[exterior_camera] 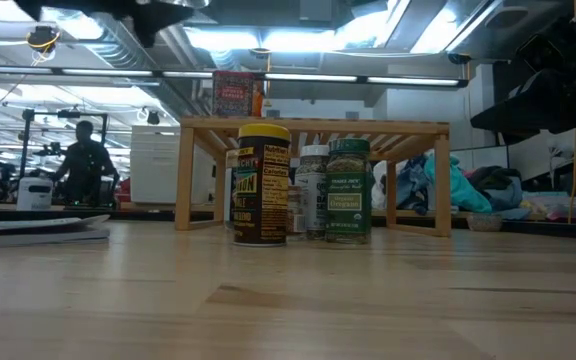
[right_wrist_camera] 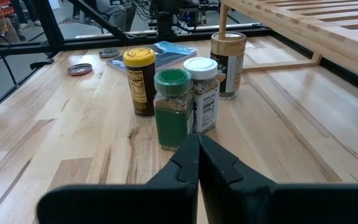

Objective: Shelf spices
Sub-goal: Put the green seasoning bottle on the shelf

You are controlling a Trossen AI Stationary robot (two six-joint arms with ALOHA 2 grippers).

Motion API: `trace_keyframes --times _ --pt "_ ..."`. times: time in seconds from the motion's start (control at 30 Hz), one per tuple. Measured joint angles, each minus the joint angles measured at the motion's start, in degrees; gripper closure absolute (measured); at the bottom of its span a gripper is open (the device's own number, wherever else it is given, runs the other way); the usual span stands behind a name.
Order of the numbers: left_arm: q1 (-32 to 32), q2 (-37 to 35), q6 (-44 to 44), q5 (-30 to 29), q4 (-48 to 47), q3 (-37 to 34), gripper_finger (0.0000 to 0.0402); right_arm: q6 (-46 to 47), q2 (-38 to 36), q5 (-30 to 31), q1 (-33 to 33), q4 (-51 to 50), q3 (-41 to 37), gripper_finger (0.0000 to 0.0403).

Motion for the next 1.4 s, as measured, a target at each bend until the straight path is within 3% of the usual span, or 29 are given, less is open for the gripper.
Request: trace_keyframes --times 0.17,0.3,0.47,0.77,0.93,1.17,1.4 --pt "-7.28 -3.32 -6.81 -0.96 -11.2 0.0 0.0164 0.0 0.0 0.0 0.0 0.0 0.0 0.0395" --pt "-12.63 -2.61 -12.25 -4.82 -19.4 0.0 0.0186 0.0 0.0 0.0 0.0 0.0 0.0 0.0395" --pt "-17.64 -0.39 -20.32 -5.34 -25.51 -0.02 0.0209 0.0 0.0 0.0 0.02 0.0 0.0 0.0395" --pt "-26.01 6.62 -29.26 -9.31 -25.29 -0.02 0.022 0.0 0.0 0.0 0.01 0.0 0.0 0.0395" --pt "-31.29 12.48 -32.51 -17.53 -25.29 -0.02 0.022 -0.02 0.0 0.0 0.0 0.04 0.0 0.0395" --pt "-36.74 20.88 -30.72 -31.74 -22.51 -0.07 0.022 0.0 0.0 0.02 0.0 0.02 0.0 0.0395" --pt "-37.67 26.77 -26.9 -33.71 -11.99 -0.07 0.0219 1.1 0.0 -0.2 0.02 0.28 0.0 0.0395"
